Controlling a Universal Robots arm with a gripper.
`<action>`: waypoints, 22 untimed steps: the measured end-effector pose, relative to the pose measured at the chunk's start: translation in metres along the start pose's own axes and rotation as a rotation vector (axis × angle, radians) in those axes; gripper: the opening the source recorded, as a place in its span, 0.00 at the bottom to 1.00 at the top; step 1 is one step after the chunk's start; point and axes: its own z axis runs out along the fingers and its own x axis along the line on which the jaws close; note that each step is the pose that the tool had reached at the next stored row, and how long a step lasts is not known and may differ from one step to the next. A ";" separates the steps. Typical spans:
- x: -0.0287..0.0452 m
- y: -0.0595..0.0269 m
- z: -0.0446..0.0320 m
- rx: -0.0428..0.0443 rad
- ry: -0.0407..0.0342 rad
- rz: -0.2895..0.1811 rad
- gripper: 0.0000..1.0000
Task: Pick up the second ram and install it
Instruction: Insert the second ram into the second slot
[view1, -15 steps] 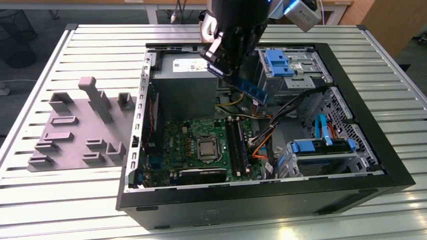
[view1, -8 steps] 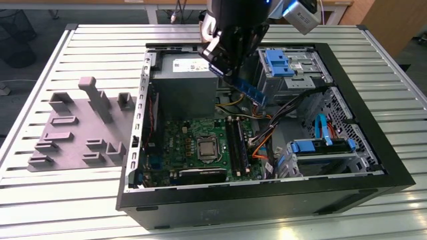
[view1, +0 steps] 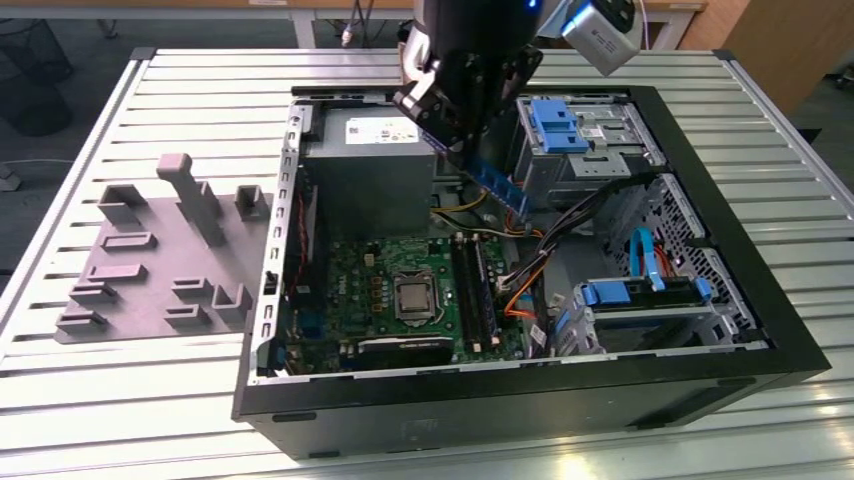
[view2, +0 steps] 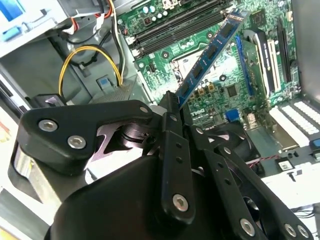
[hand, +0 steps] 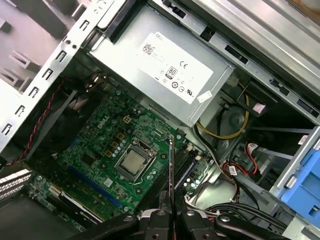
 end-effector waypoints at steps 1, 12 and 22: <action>0.0000 0.0000 0.0000 0.0004 0.0000 0.010 0.14; 0.0000 0.0000 0.0001 0.0056 0.0005 0.126 0.14; 0.0000 0.0000 0.0002 0.0102 0.0007 0.233 0.14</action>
